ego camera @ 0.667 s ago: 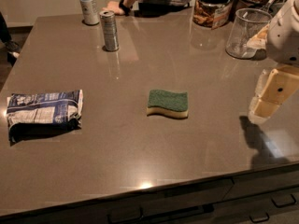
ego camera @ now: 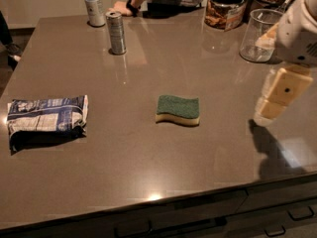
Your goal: Move redbull can near sponge
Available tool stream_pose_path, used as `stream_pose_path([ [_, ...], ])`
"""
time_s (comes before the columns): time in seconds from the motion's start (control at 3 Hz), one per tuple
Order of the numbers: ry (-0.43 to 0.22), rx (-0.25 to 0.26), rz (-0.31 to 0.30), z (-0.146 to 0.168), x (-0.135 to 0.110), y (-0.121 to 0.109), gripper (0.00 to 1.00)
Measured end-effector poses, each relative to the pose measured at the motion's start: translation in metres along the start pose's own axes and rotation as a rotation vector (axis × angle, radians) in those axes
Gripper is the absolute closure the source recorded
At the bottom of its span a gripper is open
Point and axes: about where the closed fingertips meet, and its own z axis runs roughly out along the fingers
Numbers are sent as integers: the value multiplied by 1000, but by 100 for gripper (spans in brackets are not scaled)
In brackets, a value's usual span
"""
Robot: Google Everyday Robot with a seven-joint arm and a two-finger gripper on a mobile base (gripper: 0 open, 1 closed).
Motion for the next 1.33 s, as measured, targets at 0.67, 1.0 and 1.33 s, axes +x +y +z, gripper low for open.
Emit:
stream_pose_path([
  [0.67, -187, -27, 97, 33, -56, -36, 0],
  [1.0, -285, -18, 150, 44, -79, -55, 0],
  [1.33, -425, 24, 175, 58, -109, -78, 0],
])
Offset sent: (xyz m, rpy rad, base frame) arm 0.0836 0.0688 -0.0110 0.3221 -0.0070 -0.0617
